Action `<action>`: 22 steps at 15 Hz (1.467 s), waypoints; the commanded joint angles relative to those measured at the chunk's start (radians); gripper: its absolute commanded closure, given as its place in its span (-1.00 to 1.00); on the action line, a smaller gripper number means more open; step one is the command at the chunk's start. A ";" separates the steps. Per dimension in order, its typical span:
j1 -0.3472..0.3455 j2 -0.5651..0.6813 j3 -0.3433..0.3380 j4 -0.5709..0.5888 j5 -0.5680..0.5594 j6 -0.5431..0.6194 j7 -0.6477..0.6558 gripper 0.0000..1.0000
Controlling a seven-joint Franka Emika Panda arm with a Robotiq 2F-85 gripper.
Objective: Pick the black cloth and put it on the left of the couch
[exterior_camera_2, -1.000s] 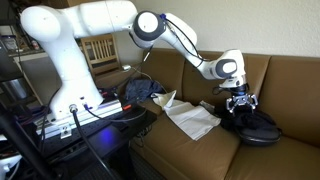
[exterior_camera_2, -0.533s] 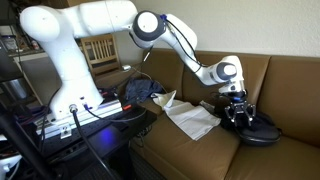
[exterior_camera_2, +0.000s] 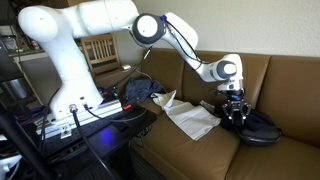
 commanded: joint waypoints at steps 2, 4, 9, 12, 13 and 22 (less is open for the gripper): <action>0.003 -0.002 -0.007 0.080 0.169 0.002 -0.203 -0.67; 0.016 -0.005 -0.022 0.076 0.193 0.034 -0.223 -0.94; 0.044 -0.009 -0.067 0.009 0.188 0.096 -0.188 -1.00; 0.027 -0.006 -0.046 -0.019 0.093 0.116 -0.111 -1.00; 0.025 -0.004 -0.046 -0.027 0.068 0.128 -0.079 -1.00; 0.014 0.001 0.021 -0.022 -0.021 0.153 0.097 -0.05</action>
